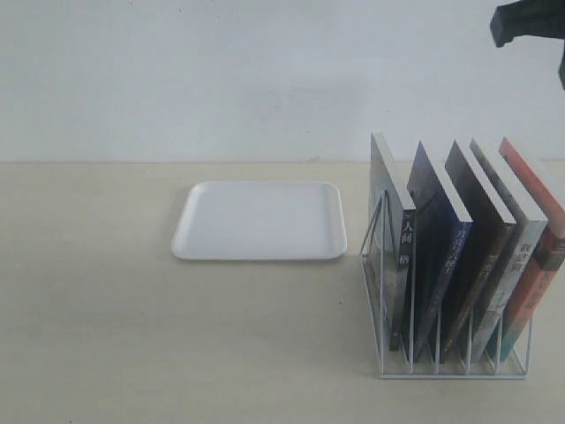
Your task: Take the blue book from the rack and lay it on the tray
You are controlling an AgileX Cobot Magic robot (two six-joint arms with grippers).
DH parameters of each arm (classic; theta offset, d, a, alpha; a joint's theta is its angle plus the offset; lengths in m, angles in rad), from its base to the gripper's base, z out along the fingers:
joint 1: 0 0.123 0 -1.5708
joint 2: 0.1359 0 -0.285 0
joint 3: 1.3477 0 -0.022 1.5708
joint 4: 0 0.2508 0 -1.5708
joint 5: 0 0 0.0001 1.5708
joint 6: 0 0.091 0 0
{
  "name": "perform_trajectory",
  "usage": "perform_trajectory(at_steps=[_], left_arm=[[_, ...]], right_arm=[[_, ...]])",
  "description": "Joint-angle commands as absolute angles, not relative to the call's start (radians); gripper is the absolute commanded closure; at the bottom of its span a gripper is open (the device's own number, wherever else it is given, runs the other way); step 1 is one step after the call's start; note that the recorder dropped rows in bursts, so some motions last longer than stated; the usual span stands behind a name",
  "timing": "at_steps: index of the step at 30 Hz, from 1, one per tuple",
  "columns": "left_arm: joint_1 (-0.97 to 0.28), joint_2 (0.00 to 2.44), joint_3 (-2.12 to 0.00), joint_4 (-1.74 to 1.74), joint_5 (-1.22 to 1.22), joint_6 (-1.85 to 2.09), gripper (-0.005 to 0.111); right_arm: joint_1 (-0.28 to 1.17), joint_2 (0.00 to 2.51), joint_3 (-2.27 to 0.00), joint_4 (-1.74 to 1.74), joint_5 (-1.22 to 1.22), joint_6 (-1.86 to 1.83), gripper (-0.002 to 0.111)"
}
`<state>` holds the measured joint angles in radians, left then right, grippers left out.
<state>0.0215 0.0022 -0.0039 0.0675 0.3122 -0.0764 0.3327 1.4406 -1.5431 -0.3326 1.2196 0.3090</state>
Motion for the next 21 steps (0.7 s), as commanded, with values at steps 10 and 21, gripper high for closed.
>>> perform_trajectory(at_steps=[10, 21], left_arm=[[0.013, 0.0, 0.0, 0.069, 0.306, -0.074, 0.101], [0.013, 0.0, 0.0, 0.069, 0.306, -0.074, 0.101]], right_arm=[[0.23, 1.428, -1.37, -0.288, 1.221, 0.171, 0.108], [0.23, 1.428, -1.37, -0.156, 1.185, 0.172, 0.066]])
